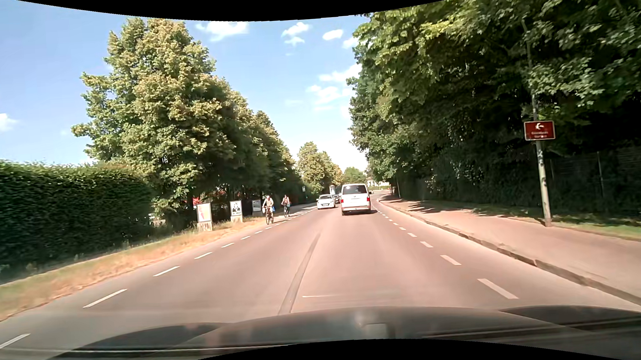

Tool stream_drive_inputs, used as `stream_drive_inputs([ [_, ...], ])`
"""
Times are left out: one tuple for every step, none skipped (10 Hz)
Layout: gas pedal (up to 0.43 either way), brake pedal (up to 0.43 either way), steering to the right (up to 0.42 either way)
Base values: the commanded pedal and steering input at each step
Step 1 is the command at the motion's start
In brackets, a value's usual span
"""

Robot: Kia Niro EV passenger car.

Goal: Follow the waypoints while adhering to traffic rules and regulations

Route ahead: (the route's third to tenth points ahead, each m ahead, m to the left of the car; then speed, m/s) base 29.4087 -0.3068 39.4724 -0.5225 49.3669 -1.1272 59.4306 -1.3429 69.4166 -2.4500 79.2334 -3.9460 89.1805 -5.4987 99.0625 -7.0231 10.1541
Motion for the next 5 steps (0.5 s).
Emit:
stream_drive_inputs([
  [0.087, 0.006, 0.028],
  [0.087, 0.006, 0.032],
  [0.087, 0.006, 0.033],
  [0.087, 0.006, 0.033],
  [0.087, 0.006, 0.033],
])
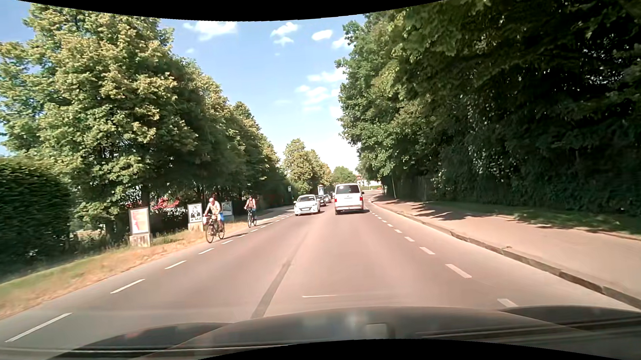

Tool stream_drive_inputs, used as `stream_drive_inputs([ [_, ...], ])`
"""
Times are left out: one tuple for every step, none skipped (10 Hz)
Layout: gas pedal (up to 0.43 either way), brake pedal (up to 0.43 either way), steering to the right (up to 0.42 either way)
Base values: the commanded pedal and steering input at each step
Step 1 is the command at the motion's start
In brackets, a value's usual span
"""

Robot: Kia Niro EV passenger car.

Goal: Follow the waypoints while adhering to traffic rules and regulations

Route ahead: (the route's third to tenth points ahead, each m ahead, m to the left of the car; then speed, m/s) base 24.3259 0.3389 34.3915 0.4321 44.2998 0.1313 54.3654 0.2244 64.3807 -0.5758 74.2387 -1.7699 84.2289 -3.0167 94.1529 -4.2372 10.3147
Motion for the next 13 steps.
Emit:
stream_drive_inputs([
  [0.087, 0.006, 0.032],
  [0.087, 0.006, 0.03],
  [0.087, 0.006, 0.028],
  [0.087, 0.006, 0.022],
  [0.087, 0.006, 0.013],
  [0.087, 0.006, 0.006],
  [0.087, 0.006, 0.0],
  [0.087, 0.006, -0.005],
  [0.087, 0.006, -0.009],
  [0.087, 0.006, -0.009],
  [0.087, 0.006, -0.009],
  [0.087, 0.006, -0.01],
  [0.087, 0.006, -0.01],
])
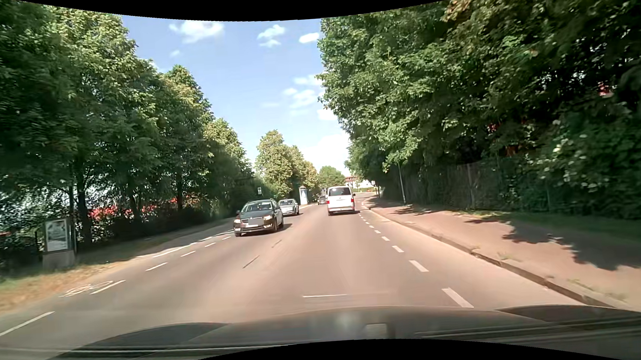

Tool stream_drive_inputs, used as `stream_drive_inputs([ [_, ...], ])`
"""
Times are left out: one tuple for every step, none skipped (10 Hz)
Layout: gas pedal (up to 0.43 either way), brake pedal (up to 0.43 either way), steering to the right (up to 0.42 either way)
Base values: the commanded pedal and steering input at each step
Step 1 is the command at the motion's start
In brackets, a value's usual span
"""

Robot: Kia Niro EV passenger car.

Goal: Follow the waypoints while adhering to traffic rules and regulations

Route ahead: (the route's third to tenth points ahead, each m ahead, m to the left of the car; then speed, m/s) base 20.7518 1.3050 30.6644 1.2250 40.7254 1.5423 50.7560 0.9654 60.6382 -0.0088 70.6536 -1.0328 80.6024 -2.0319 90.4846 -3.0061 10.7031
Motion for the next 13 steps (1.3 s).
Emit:
stream_drive_inputs([
  [0.087, 0.006, -0.01],
  [0.087, 0.006, -0.009],
  [0.087, 0.006, -0.009],
  [0.087, 0.006, -0.009],
  [0.087, 0.006, -0.009],
  [0.087, 0.006, -0.007],
  [0.087, 0.006, -0.005],
  [0.087, 0.006, -0.006],
  [0.087, 0.006, -0.004],
  [0.087, 0.006, -0.001],
  [0.087, 0.006, 0.005],
  [0.087, 0.006, 0.006],
  [0.087, 0.006, 0.007],
])
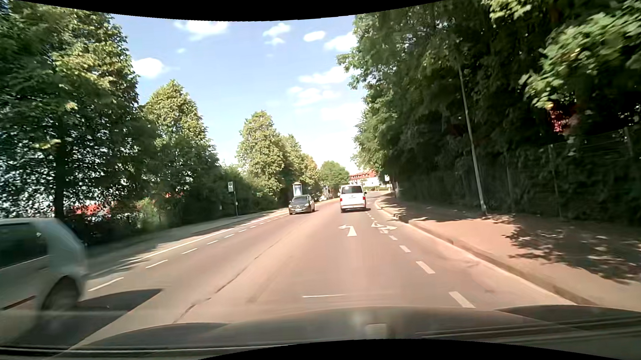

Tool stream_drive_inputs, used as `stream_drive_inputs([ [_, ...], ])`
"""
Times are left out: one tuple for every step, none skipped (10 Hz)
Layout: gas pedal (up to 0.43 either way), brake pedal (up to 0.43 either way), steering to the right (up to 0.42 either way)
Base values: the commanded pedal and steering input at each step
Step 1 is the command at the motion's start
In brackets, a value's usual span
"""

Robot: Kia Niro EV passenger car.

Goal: Follow the waypoints while adhering to traffic rules and regulations

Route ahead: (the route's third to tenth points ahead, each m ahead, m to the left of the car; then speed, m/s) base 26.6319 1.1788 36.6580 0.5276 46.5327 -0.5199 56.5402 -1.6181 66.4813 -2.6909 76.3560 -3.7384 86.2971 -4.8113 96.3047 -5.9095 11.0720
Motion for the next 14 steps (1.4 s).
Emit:
stream_drive_inputs([
  [0.087, 0.006, 0.008],
  [0.087, 0.006, 0.007],
  [0.087, 0.006, 0.006],
  [0.087, 0.006, 0.005],
  [0.087, 0.006, 0.005],
  [0.087, 0.006, 0.005],
  [0.087, 0.006, 0.006],
  [0.087, 0.006, 0.006],
  [0.087, 0.006, 0.007],
  [0.087, 0.006, 0.009],
  [0.087, 0.006, 0.008],
  [0.087, 0.006, 0.008],
  [0.087, 0.006, 0.008],
  [0.087, 0.006, 0.008],
])
